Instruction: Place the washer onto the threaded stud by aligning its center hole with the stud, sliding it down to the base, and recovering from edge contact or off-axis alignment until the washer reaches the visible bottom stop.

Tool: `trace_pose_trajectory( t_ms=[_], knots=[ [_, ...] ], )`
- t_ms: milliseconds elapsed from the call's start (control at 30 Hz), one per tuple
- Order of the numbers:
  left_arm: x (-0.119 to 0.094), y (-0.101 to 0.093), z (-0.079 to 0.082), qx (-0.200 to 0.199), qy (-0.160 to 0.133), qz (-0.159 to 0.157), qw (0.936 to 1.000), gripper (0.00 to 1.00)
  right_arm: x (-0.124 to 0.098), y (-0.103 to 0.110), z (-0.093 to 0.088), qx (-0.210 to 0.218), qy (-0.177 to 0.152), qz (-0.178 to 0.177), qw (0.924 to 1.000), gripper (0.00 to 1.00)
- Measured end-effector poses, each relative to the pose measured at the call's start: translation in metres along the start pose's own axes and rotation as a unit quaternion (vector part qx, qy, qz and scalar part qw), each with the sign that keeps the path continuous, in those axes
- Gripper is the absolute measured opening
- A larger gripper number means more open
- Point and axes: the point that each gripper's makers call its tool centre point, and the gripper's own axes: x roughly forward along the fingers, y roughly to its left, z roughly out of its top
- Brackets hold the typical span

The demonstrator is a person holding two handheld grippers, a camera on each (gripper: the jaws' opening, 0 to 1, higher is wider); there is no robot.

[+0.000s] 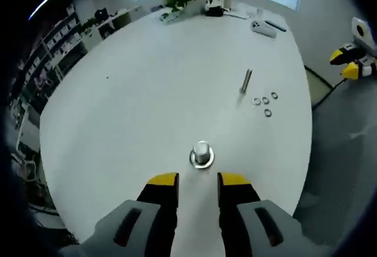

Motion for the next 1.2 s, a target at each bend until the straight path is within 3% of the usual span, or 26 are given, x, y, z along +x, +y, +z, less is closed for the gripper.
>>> trace_pose_trajectory(
  t_ms=[67, 167, 233, 333, 467, 700, 900, 1067, 1167, 1200],
  knots=[
    [-0.012, -0.002, 0.0, -0.029, -0.029, 0.011, 0.9991, 0.24, 0.0, 0.0, 0.0, 0.001, 0.0, 0.002, 1.0, 0.26],
    [-0.021, -0.007, -0.016, 0.011, -0.017, 0.026, 0.9995, 0.26, 0.0, 0.0, -0.001, 0.003, 0.001, 0.001, 1.0, 0.26],
    [-0.027, -0.01, -0.02, -0.003, -0.017, 0.025, 0.9995, 0.26, -0.001, -0.001, 0.001, 0.004, -0.002, 0.001, 1.0, 0.26],
    [-0.041, -0.014, -0.01, -0.05, -0.06, 0.032, 0.9965, 0.26, -0.001, -0.002, 0.001, 0.004, -0.004, 0.001, 1.0, 0.26],
    [-0.058, -0.025, -0.004, -0.079, -0.094, 0.035, 0.9918, 0.26, 0.0, -0.003, -0.001, 0.005, 0.0, -0.001, 1.0, 0.26],
    [-0.083, -0.041, -0.004, -0.081, -0.124, 0.035, 0.9884, 0.27, 0.0, -0.004, 0.0, 0.004, -0.001, -0.002, 1.0, 0.26],
    [-0.113, -0.054, 0.0, -0.165, -0.186, 0.033, 0.968, 0.29, 0.0, -0.003, -0.003, 0.004, 0.005, -0.001, 1.0, 0.26],
    [-0.132, -0.075, -0.005, -0.173, -0.197, 0.03, 0.9645, 0.3, 0.001, -0.001, -0.005, -0.007, 0.015, 0.004, 0.9998, 0.26],
    [-0.145, -0.085, -0.006, -0.198, -0.218, 0.028, 0.9553, 0.31, 0.001, 0.0, -0.006, -0.009, 0.019, 0.006, 0.9998, 0.26],
    [-0.148, -0.091, -0.008, -0.197, -0.219, 0.024, 0.9552, 0.32, 0.001, 0.0, -0.007, -0.009, 0.019, 0.007, 0.9997, 0.26]
  ],
)
